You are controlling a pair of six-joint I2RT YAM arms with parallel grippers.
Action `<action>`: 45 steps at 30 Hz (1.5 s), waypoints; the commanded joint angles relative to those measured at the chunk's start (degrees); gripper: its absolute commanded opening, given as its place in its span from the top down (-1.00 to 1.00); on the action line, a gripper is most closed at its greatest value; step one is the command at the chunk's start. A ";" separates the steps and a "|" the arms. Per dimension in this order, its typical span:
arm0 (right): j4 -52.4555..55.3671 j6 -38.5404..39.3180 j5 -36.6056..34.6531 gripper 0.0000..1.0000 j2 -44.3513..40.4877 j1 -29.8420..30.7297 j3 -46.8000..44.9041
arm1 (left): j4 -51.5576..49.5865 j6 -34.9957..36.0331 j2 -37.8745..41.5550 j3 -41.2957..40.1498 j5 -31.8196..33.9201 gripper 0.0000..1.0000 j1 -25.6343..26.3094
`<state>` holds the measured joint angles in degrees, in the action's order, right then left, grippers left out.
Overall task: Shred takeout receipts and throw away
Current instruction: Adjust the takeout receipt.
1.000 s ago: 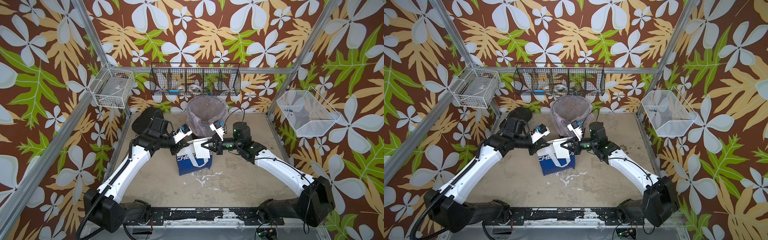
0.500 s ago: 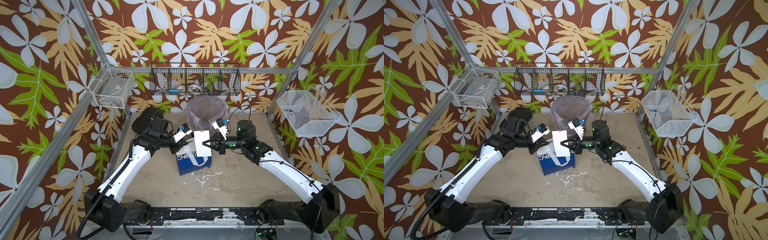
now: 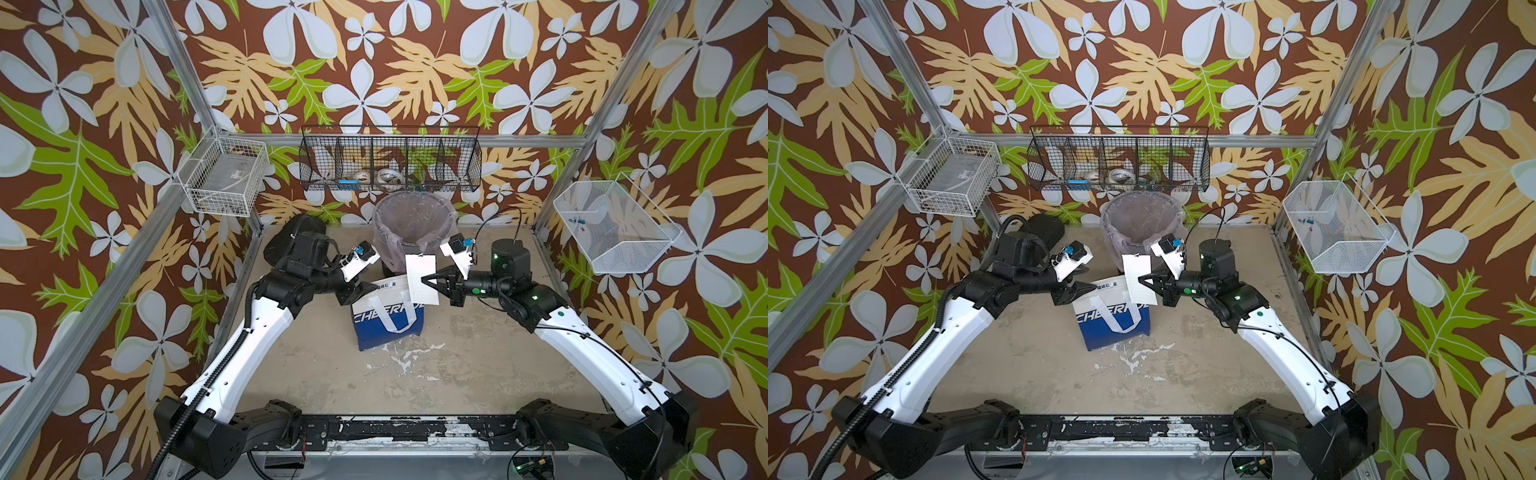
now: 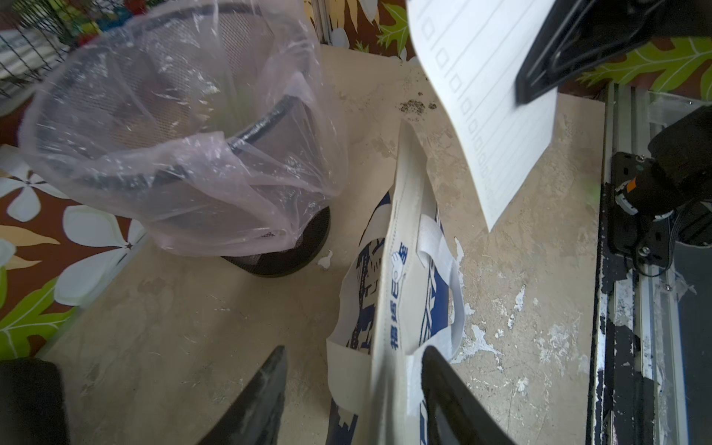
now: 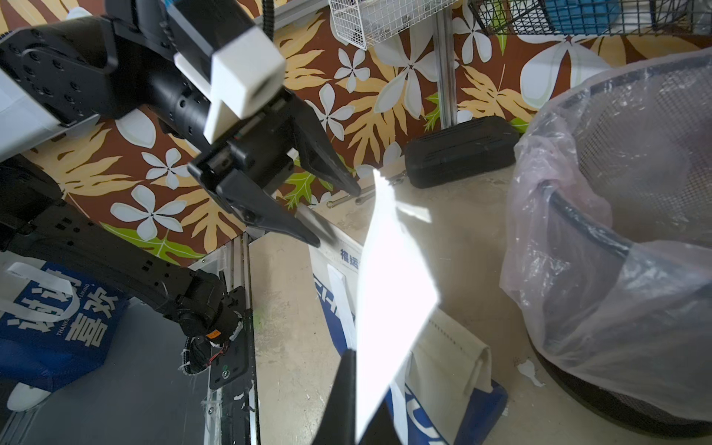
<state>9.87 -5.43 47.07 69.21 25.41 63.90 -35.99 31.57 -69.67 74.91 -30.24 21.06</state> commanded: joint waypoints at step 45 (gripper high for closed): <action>11.75 25.03 5.87 1.00 8.70 6.55 18.02 | -6.11 0.06 -7.35 19.75 -19.99 1.00 7.15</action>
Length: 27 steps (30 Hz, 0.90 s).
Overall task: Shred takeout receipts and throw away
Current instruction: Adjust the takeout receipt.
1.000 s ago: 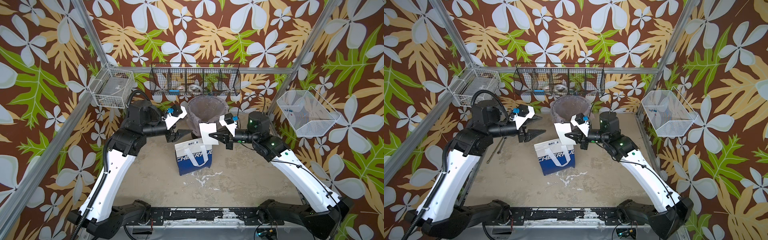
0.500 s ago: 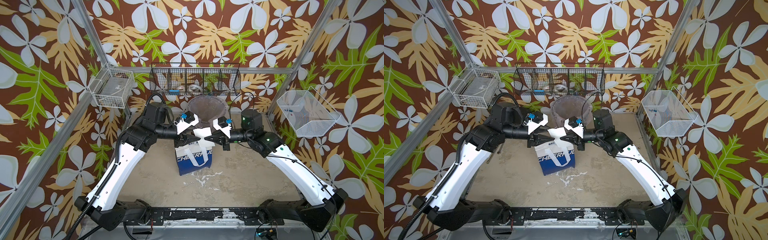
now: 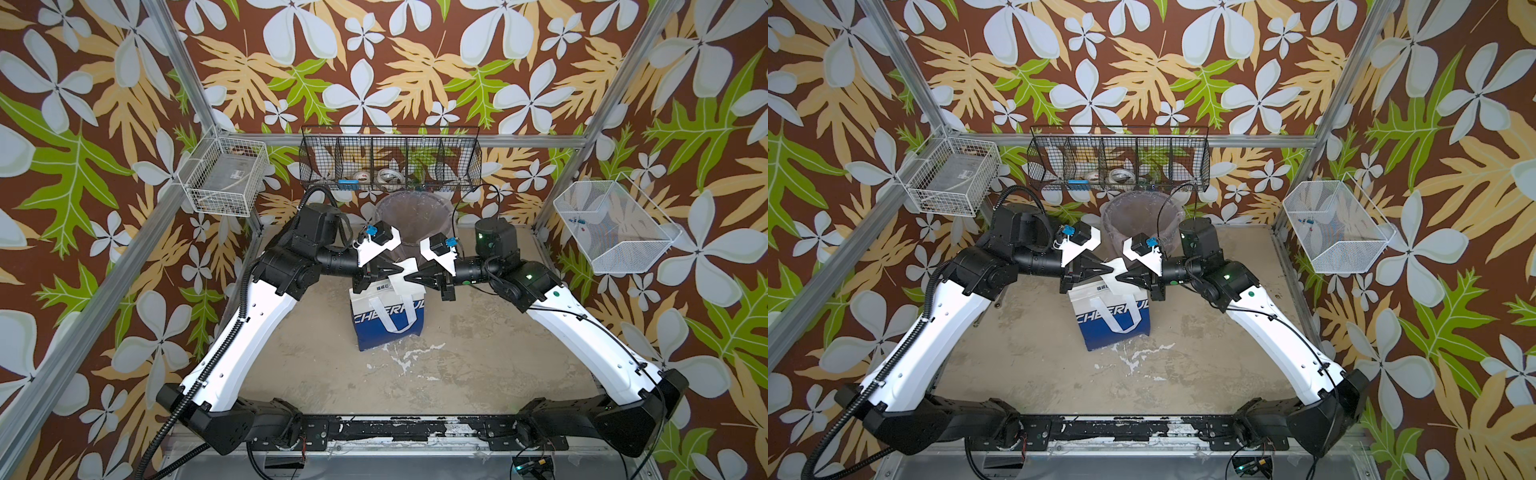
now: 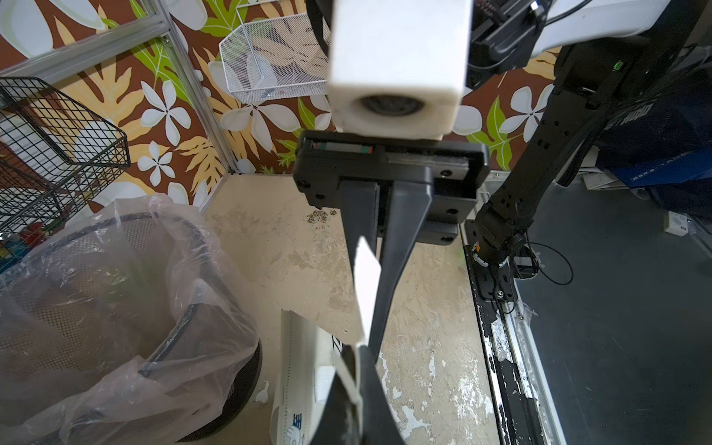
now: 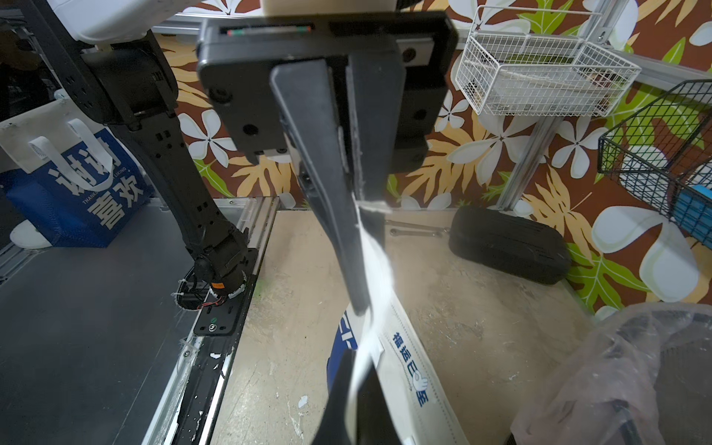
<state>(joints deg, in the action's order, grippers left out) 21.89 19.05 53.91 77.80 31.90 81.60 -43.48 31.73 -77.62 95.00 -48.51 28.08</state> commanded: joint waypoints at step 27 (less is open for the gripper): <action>-8.89 -3.48 5.40 1.00 -7.58 -4.48 -8.08 | 26.37 -14.96 13.20 -17.25 0.62 0.03 0.14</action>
<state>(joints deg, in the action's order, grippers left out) 11.20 13.08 61.01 70.41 27.64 73.52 -16.19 15.18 -64.62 76.90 -49.76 28.18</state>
